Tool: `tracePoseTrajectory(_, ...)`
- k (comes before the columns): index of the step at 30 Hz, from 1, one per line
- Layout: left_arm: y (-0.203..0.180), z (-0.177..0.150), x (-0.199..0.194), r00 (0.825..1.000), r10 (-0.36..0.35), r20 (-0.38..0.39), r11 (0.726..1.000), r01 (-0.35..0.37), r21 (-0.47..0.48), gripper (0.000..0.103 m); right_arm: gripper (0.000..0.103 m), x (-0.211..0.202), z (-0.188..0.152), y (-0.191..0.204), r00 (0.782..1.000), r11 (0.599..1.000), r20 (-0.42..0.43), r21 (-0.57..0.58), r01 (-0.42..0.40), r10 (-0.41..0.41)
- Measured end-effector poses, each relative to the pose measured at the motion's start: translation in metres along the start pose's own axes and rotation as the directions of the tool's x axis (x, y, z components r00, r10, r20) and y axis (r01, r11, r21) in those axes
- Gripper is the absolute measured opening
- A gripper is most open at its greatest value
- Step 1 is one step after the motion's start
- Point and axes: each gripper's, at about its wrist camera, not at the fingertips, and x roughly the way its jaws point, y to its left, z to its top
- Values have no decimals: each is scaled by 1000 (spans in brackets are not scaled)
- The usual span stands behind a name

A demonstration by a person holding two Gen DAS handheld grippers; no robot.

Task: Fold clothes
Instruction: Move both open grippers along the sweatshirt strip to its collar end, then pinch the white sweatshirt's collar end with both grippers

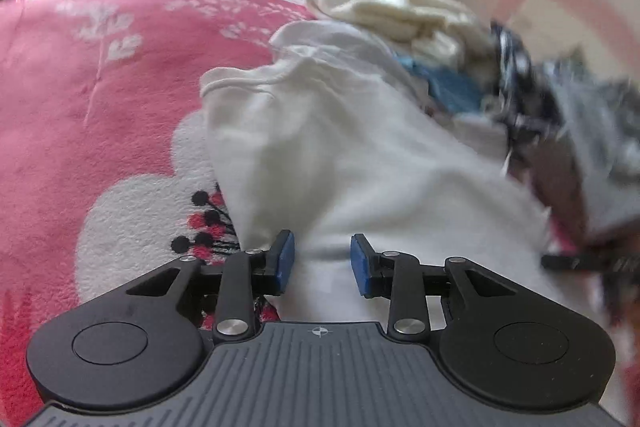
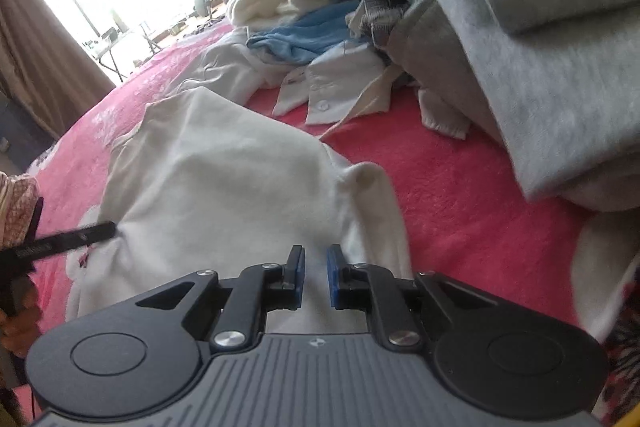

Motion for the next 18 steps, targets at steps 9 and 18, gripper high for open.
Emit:
tracePoseTrajectory(9, 28, 10, -9, 999, 2, 45, 994, 2, -109, 36, 16, 20, 16, 0, 997, 997, -1, -26, 74, -74)
tracePoseTrajectory(18, 59, 16, -13, 997, -56, 56, 976, 67, -208, 42, 41, 2, 54, 41, 992, 986, 45, -123, -110, 116)
